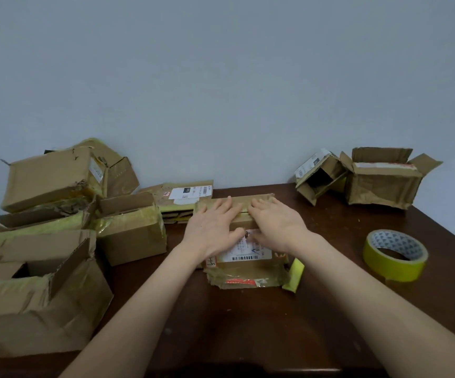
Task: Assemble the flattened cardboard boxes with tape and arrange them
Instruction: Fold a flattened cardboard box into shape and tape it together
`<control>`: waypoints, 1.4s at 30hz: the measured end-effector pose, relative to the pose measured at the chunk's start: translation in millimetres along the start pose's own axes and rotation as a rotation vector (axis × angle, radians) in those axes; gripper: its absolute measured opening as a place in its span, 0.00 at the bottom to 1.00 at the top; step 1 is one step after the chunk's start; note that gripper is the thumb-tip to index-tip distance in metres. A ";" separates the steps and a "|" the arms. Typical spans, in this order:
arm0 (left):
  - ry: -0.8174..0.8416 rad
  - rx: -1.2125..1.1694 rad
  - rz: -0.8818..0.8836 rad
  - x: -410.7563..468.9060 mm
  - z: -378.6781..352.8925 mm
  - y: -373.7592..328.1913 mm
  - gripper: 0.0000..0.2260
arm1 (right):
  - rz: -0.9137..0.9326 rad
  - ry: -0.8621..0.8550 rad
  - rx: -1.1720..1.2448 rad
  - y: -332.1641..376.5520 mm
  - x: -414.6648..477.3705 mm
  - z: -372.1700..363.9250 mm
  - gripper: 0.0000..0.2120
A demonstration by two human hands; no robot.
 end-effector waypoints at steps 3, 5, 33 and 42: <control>0.011 0.005 -0.016 -0.1 -2.2 -2.6 0.28 | -0.003 -0.041 0.001 -0.9 -1.8 2.4 0.31; 0.019 0.006 -0.017 0.0 -3.7 -1.0 0.28 | -0.012 -0.031 0.019 0.9 -4.5 3.7 0.31; 0.019 -0.033 -0.072 1.6 5.3 -19.6 0.28 | -0.591 -0.219 0.611 -138.8 -106.8 -3.2 0.27; -0.002 -0.040 -0.059 -0.7 6.2 -17.7 0.28 | -0.558 0.109 0.116 -146.4 -122.5 -28.7 0.19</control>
Point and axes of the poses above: each hand's wrist, its own x-axis towards the middle knuckle, its own z-axis out of the back of the hand, y = z × x, the point moved 9 cm from there along x, towards the middle knuckle, and after that the axes turned 6 degrees about x, right-handed, at the moved point
